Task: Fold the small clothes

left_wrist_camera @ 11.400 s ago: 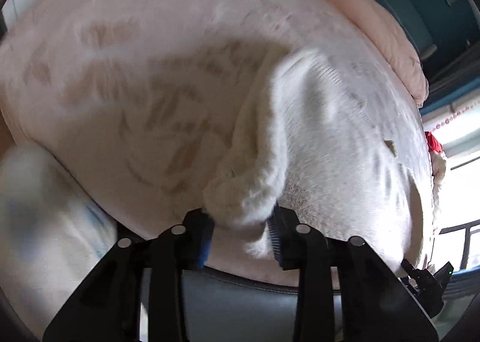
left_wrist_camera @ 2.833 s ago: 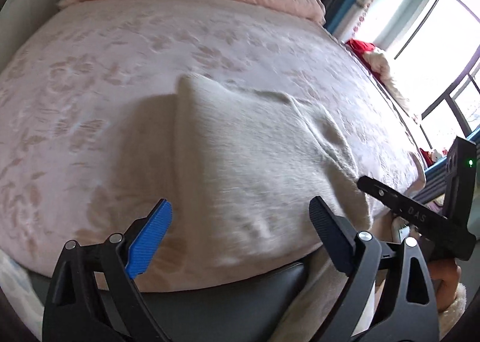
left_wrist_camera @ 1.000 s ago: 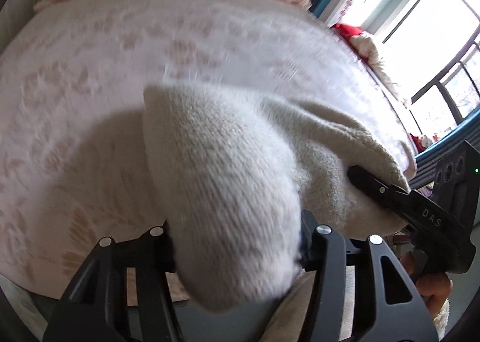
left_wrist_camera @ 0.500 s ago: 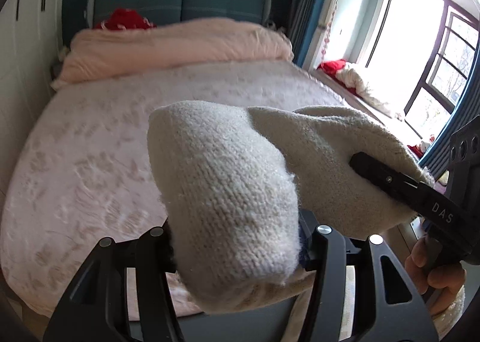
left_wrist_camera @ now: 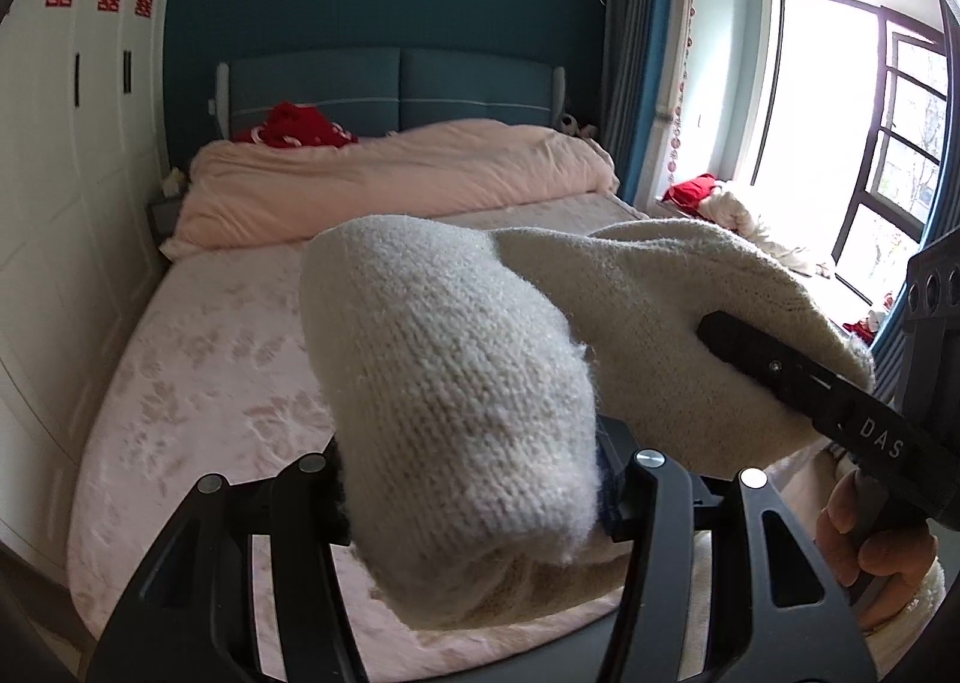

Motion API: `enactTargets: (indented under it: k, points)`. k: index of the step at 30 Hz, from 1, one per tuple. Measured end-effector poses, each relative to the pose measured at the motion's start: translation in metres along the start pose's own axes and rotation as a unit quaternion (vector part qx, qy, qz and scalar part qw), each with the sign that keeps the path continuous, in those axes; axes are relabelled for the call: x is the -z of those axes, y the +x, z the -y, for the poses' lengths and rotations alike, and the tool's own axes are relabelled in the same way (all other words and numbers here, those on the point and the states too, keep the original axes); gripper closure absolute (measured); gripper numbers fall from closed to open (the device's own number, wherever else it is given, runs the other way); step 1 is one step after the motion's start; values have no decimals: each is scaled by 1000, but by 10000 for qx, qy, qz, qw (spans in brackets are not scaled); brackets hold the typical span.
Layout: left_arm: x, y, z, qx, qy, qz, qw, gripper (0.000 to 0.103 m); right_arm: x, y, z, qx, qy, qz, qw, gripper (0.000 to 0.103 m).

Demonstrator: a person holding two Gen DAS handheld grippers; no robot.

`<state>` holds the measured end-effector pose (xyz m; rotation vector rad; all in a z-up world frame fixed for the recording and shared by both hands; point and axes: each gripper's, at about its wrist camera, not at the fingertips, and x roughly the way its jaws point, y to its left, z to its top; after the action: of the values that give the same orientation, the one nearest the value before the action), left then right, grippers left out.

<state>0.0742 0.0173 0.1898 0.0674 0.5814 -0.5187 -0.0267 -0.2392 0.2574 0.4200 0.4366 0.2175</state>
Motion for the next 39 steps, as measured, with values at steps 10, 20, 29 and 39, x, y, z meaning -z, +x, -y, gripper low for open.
enactTargets:
  k: [10, 20, 29, 39]
  points:
    - [-31, -33, -38, -117, 109, 515, 9985, 50, -28, 22, -47, -255, -328, 346, 9985, 73]
    - [-36, -41, -72, -179, 284, 1125, 9931, 49, -34, 54, -65, -558, -553, 557, 9953, 73]
    - [-40, -10, -103, -176, 232, 1332, 9907, 48, -33, 102, -62, -570, -600, 484, 9954, 73]
    - [149, 150, -162, -34, -1192, -962, 9882, 34, 167, 209, 74, 623, 269, -2262, 9717, 56]
